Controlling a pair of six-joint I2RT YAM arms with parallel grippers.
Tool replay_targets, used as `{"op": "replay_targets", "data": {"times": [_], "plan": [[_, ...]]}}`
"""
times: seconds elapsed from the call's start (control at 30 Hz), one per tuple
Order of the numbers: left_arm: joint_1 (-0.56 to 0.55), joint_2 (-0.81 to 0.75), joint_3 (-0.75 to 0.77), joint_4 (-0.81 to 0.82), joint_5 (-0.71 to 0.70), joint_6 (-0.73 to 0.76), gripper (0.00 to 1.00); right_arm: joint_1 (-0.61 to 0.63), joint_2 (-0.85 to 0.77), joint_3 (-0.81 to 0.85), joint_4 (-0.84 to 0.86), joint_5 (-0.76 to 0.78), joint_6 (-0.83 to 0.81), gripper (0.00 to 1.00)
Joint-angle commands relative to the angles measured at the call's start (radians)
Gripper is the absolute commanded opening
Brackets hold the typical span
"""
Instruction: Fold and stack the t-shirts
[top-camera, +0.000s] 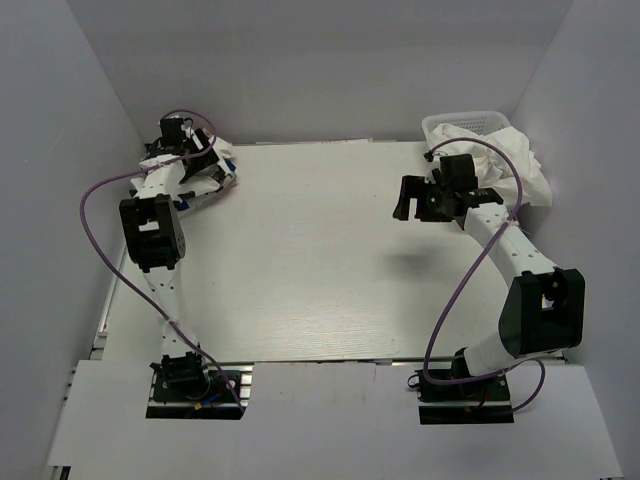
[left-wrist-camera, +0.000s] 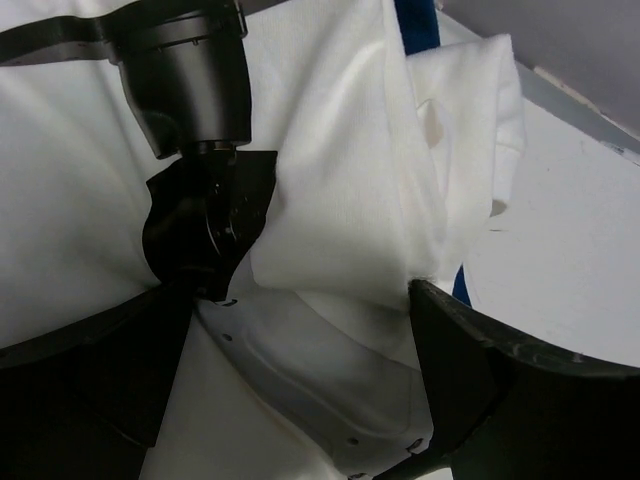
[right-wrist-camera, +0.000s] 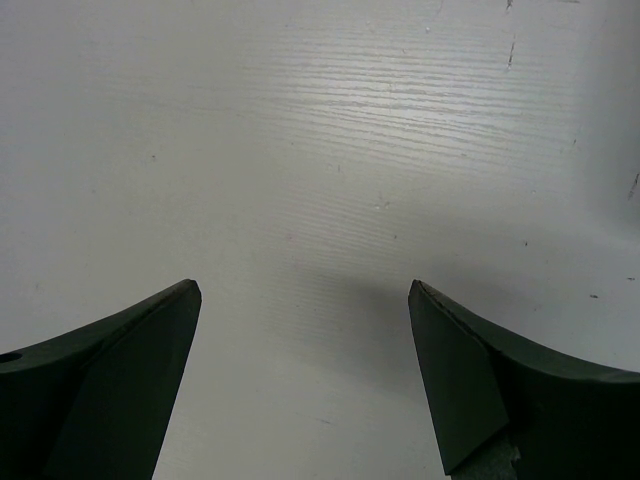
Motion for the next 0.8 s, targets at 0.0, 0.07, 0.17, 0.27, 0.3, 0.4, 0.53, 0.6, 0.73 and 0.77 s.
{"op": "replay_targets", "data": {"times": [0.0, 0.07, 0.17, 0.27, 0.3, 0.4, 0.53, 0.6, 0.73, 0.77], "plan": [[0.005, -0.012, -0.114, -0.073, 0.069, -0.028, 1.00, 0.003, -0.012, 0.023, -0.025, 0.013, -0.018, 0.90], [0.005, -0.051, -0.168, -0.061, 0.123, -0.005, 1.00, 0.003, -0.031, 0.007, -0.011, 0.013, -0.021, 0.90], [-0.006, -0.119, -0.359, -0.038, 0.159, 0.049, 1.00, 0.003, -0.042, -0.009, -0.006, 0.002, -0.022, 0.90], [-0.015, -0.231, -0.481, -0.024, 0.159, 0.089, 1.00, 0.006, -0.049, -0.027, 0.004, -0.021, -0.018, 0.90], [-0.026, -0.257, -0.539, -0.024, 0.159, 0.105, 1.00, 0.003, -0.051, -0.030, 0.007, -0.024, -0.015, 0.90], [-0.026, -0.349, -0.595, -0.048, 0.107, 0.106, 1.00, 0.006, -0.059, -0.047, 0.011, -0.025, -0.021, 0.90], [-0.035, -0.406, -0.529, -0.112, 0.094, 0.136, 1.00, 0.004, -0.063, -0.052, 0.020, -0.039, -0.023, 0.90], [-0.044, -0.418, -0.452, -0.133, 0.107, 0.145, 1.00, 0.004, -0.063, -0.050, 0.024, -0.039, -0.028, 0.90], [-0.070, -0.414, -0.295, -0.163, 0.049, 0.173, 1.00, 0.004, -0.062, -0.052, 0.027, -0.031, -0.025, 0.90], [-0.084, -0.395, -0.255, -0.186, 0.028, 0.173, 1.00, 0.004, -0.060, -0.056, 0.029, -0.030, -0.023, 0.90]]}}
